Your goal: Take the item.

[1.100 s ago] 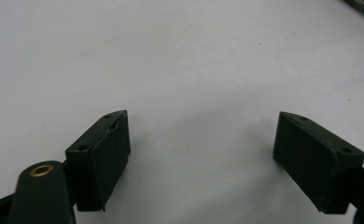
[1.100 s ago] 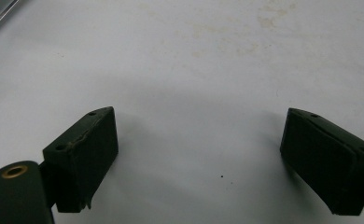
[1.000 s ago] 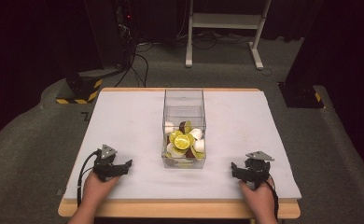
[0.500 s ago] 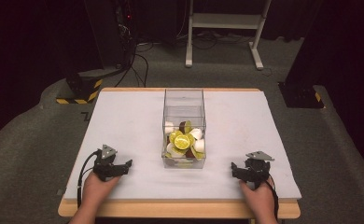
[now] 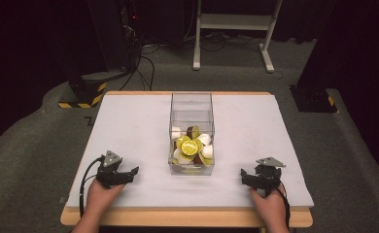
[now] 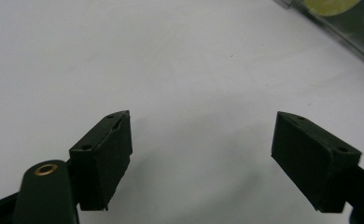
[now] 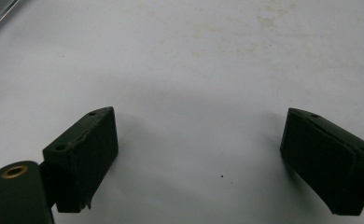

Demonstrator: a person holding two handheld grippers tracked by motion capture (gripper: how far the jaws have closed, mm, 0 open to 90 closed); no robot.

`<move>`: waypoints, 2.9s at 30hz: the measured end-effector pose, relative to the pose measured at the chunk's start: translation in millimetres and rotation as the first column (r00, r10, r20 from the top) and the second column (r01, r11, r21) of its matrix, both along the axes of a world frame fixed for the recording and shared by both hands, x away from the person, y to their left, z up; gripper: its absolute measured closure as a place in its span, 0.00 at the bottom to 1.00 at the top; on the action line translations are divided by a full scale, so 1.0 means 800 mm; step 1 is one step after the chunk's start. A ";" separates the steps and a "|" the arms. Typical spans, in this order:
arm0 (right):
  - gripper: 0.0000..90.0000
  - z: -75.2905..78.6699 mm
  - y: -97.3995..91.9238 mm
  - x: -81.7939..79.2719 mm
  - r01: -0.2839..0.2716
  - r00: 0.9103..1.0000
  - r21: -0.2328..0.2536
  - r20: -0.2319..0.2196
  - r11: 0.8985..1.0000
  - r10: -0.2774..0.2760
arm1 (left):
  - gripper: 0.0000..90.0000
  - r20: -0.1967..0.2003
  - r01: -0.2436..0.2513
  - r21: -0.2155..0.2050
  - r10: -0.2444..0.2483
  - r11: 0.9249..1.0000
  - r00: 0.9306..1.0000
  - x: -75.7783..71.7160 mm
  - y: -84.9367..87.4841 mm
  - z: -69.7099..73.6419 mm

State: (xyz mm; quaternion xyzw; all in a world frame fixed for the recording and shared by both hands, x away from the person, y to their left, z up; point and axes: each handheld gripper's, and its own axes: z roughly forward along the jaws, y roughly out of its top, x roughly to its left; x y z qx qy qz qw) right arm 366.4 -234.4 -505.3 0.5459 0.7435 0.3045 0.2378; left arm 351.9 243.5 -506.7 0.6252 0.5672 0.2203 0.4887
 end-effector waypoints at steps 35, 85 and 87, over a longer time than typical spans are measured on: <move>0.12 0.000 0.000 0.000 0.000 1.000 0.000 0.000 1.000 0.000 | 0.26 0.092 0.155 -0.073 -0.148 0.985 0.985 -0.014 -0.045 0.052; 0.12 0.000 0.000 0.000 0.000 1.000 -0.001 0.000 1.000 0.000 | 0.28 0.155 0.281 -0.171 -0.256 0.944 0.954 0.002 -0.116 0.105; 0.12 0.000 0.000 0.000 0.000 1.000 0.000 0.000 1.000 0.000 | 0.28 0.157 0.288 -0.171 -0.263 0.942 0.952 0.004 -0.118 0.105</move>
